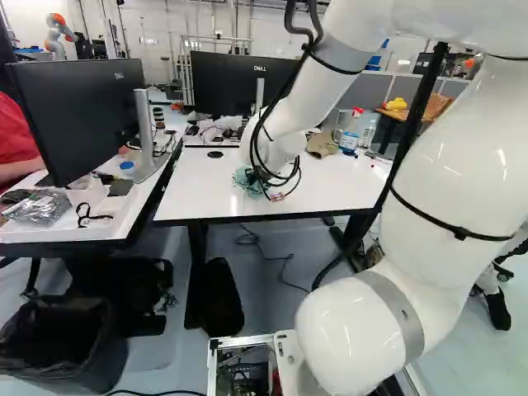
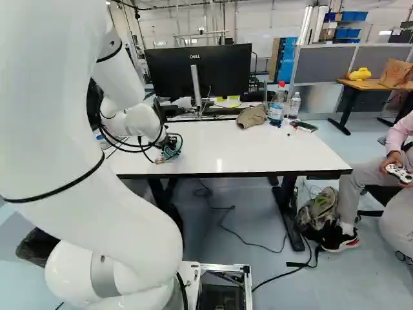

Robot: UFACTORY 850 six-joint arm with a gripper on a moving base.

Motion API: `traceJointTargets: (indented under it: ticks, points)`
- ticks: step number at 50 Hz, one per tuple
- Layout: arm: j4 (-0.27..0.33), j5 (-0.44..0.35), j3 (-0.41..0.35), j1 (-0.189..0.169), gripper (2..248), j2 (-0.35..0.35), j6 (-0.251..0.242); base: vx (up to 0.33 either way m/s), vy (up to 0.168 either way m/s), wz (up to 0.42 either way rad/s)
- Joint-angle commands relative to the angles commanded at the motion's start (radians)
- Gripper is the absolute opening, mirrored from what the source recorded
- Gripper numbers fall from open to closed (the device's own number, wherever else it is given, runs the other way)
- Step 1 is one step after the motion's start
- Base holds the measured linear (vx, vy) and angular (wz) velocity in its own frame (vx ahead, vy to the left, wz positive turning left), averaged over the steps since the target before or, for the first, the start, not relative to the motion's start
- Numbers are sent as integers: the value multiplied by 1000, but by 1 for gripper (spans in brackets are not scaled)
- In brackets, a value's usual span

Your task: Clean the table with the green towel

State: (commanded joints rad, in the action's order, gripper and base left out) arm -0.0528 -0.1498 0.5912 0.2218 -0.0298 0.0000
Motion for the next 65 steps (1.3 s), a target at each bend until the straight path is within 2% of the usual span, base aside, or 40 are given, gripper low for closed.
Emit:
traceJointTargets:
  ticks: [29, 65]
  points:
    - [0, 11, 6, -2, 48, -6, 0, 0, 0, 0]
    - [0, 11, 175, -47, 48, -160, 0, 0, 0, 0]
